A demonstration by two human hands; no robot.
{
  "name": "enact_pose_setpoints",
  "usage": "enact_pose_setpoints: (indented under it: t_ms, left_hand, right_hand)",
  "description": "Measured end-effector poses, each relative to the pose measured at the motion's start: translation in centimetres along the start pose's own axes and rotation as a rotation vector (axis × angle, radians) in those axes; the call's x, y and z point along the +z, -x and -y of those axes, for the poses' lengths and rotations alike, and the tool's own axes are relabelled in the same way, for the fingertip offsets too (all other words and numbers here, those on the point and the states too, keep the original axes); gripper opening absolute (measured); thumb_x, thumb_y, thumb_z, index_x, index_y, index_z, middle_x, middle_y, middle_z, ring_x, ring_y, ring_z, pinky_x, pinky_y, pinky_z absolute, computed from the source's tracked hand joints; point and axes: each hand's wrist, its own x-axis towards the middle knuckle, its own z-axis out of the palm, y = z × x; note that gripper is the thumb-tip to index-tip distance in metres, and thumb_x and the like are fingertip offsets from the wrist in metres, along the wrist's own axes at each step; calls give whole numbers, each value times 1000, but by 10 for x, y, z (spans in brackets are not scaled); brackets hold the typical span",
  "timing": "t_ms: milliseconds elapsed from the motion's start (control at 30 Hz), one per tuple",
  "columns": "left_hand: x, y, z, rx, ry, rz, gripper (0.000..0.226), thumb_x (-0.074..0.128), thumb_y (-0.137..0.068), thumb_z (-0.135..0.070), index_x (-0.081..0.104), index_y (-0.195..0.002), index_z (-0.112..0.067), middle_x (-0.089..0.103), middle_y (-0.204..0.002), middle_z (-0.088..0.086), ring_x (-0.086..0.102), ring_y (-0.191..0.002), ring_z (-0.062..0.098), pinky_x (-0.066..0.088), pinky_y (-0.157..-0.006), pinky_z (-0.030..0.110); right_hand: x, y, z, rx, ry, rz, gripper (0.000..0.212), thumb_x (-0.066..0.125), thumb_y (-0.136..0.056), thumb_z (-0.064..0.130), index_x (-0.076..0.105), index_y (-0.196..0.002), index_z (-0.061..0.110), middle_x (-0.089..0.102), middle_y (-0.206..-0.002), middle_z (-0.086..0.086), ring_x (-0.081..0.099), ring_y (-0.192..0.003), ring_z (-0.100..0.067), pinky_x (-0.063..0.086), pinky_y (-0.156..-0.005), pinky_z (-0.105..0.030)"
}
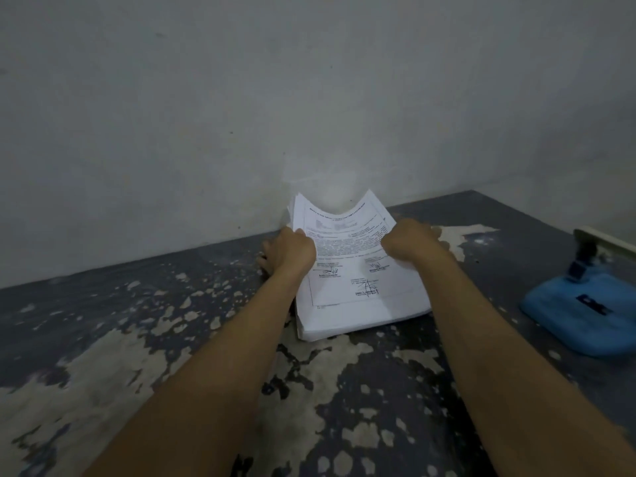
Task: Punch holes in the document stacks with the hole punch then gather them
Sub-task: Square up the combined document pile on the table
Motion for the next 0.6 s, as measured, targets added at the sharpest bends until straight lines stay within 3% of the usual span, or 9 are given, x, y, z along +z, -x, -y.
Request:
enact_pose_setpoints:
  t_ms: [167,300,367,467,600]
  left_hand:
    - [-3,-6,-2,-43,57,44,44,29,-101,-37,50,-135,-17,50,-138,12,33,-135,34,27,-111,54]
    - [-9,-11,-4,-6,271,120,45,33,-101,-31,49,-138,-11,59,-130,11,56,-116,31,49,-97,48]
    - [-12,-13,-6,3,333,135,43,34,-102,-28,50,-136,-8,61,-125,11,62,-104,28,55,-86,40]
    - [-15,-14,-6,5,388,152,42,36,-102,-27,51,-135,-8,63,-121,9,63,-97,25,54,-73,32]
    - [-17,-16,1,5,406,166,45,36,-102,-27,45,-142,-10,59,-128,10,61,-105,26,51,-67,28]
  right_hand:
    - [3,-6,-4,-37,36,19,43,48,-90,23,51,-130,6,42,-140,-23,38,-127,-38,34,-107,-42]
    - [1,-4,-7,-101,-13,-3,29,50,-90,22,60,-113,7,60,-121,-16,54,-111,-35,44,-97,-38]
    - [1,-5,-8,-118,-42,7,27,53,-89,22,62,-109,7,63,-113,-13,59,-100,-30,51,-84,-35]
    - [-2,-6,-4,-169,-44,32,27,58,-89,20,63,-112,6,65,-108,-10,58,-87,-23,47,-65,-28]
    - [-4,-6,1,-187,-101,35,31,65,-88,16,63,-115,3,67,-113,-11,63,-95,-25,56,-84,-36]
